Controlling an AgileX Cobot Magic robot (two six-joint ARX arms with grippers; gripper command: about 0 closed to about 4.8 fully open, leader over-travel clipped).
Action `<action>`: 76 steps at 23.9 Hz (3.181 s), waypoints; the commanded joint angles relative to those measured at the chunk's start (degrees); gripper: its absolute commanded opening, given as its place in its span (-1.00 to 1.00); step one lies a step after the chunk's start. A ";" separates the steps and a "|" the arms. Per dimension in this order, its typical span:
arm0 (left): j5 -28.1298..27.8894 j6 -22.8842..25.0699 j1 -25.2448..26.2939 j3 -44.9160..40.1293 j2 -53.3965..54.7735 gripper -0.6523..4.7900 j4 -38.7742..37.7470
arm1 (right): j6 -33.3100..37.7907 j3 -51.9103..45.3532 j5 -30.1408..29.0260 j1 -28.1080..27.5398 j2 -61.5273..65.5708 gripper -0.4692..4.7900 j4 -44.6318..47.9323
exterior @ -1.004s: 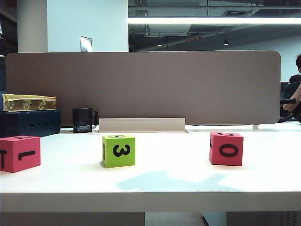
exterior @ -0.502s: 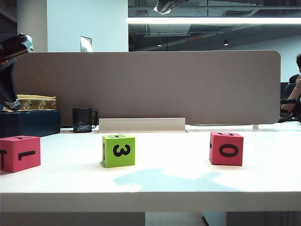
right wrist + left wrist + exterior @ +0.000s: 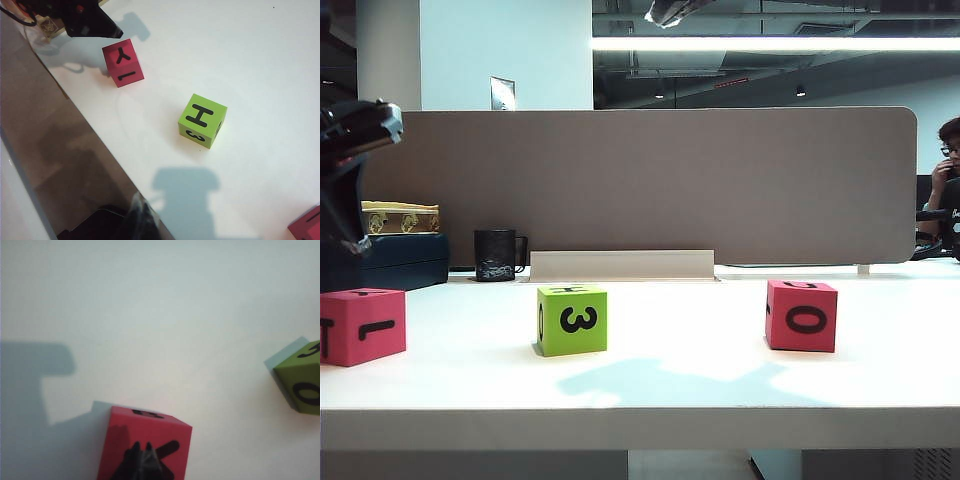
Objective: Select the appropriate blocks from the scattered letter blocks on the table and arrange them in a row to spell out "THU".
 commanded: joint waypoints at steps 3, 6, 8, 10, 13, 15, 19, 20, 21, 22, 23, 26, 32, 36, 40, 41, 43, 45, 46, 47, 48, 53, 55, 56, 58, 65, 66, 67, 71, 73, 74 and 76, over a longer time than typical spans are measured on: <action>0.13 0.94 -0.90 1.03 2.97 -0.78 -0.44 | -0.37 0.44 -0.07 0.13 -0.15 -0.84 0.92; 0.04 1.11 -1.73 1.33 3.98 -0.78 -0.33 | -0.37 0.42 -0.07 0.11 -0.15 -0.84 0.90; -0.02 1.14 -2.19 1.57 4.46 -0.78 0.20 | -0.37 0.42 -0.07 0.11 -0.15 -0.84 0.90; -0.17 1.11 -2.19 1.79 5.25 -0.78 0.15 | -0.37 0.42 -0.04 0.11 -0.15 -0.84 0.85; -0.48 1.14 -2.19 1.79 5.68 -0.78 -0.26 | -0.37 0.42 -0.04 0.09 -0.13 -0.84 0.85; -0.39 1.14 -2.19 1.79 5.84 -0.78 -0.35 | -0.37 0.42 -0.04 0.11 -0.13 -0.84 0.87; -1.29 1.33 -2.19 1.79 5.95 -0.78 -0.02 | -0.37 0.42 -0.04 0.09 -0.15 -0.84 0.87; -1.29 1.55 -2.19 1.79 5.97 -0.78 0.11 | -0.37 0.42 -0.04 0.09 -0.13 -0.84 0.87; -1.25 1.60 -2.19 1.79 5.99 -0.78 0.37 | -0.37 0.42 -0.04 0.09 -0.13 -0.84 0.87; -1.22 1.70 -2.19 1.79 6.43 -0.78 1.11 | -0.37 0.42 -0.04 0.09 -0.13 -0.84 0.87; -1.22 1.70 -2.19 1.81 7.21 -0.78 1.57 | -0.37 0.42 -0.04 0.09 -0.13 -0.84 0.87; -1.01 1.68 -2.19 1.81 9.20 -0.78 2.05 | -0.37 0.42 -0.02 0.07 -0.13 -0.84 0.87; -0.98 1.09 -2.21 2.10 13.14 -0.78 4.96 | -0.37 0.39 0.09 0.07 -0.13 -0.84 0.87; -0.02 1.09 -2.38 5.73 15.72 -0.78 7.58 | -0.37 0.39 0.15 0.09 -0.13 -0.84 0.87; 0.48 1.09 -2.45 10.14 17.40 -0.78 7.63 | -0.37 0.37 0.17 0.09 0.13 -0.84 0.87; 0.48 1.09 -2.49 11.56 17.86 -0.78 7.48 | -0.37 0.37 0.22 0.07 0.17 -0.84 0.87; 0.48 1.11 -2.49 14.56 18.58 -0.78 7.37 | -0.37 0.37 0.39 0.09 0.39 -0.84 0.87; 0.48 1.11 -2.49 17.53 18.75 -0.78 5.86 | -0.35 0.37 0.42 0.09 0.48 -0.84 0.90; 0.48 1.11 -2.49 19.61 18.75 -0.78 3.26 | -0.35 0.37 1.31 0.09 0.46 -0.84 0.90; 0.46 1.11 -2.64 21.57 18.75 -0.78 -0.94 | -0.35 0.37 1.62 0.09 0.46 -0.84 0.81; 0.17 1.25 -2.93 22.36 18.75 -0.78 -3.45 | -0.35 0.37 1.60 0.09 0.46 -0.84 0.72; 0.02 4.13 -2.99 23.71 18.69 -0.78 -18.71 | -0.35 0.37 1.62 0.09 0.46 -0.84 0.39; 0.00 5.29 -3.15 23.69 18.69 -0.78 -24.39 | -0.37 0.37 1.62 0.09 0.46 -0.84 0.48; -0.17 6.49 -3.17 23.69 18.64 -0.78 -25.51 | -0.37 0.37 1.64 0.09 0.46 -0.84 0.48; -0.17 6.47 -3.98 23.69 18.62 -0.78 -26.36 | -0.37 0.37 1.62 0.09 0.46 -0.84 0.48; -4.61 6.45 -5.75 23.69 18.62 -0.78 -28.11 | -0.37 0.37 1.62 0.09 0.46 -0.84 0.44; -5.70 6.45 -6.19 23.69 18.62 -0.78 -28.55 | -0.37 0.37 1.62 0.09 0.46 -0.84 0.44; -6.27 6.45 -6.25 23.69 18.64 -0.78 -28.61 | -0.37 0.37 1.60 0.09 0.46 -0.84 0.44; -7.45 6.45 -6.60 23.67 18.75 -0.78 -27.98 | -0.37 0.37 1.62 0.09 0.46 -0.84 0.44; -7.69 6.47 -6.60 23.67 18.78 -0.78 -27.82 | -0.37 0.37 1.62 0.09 0.46 -0.84 0.42; -7.69 6.47 -6.60 23.67 18.82 -0.78 -27.67 | -0.37 0.37 1.62 0.09 0.46 -0.84 0.44; -7.69 6.47 -6.60 23.67 18.84 -0.78 -27.41 | -0.37 0.37 1.62 0.09 0.46 -0.84 0.44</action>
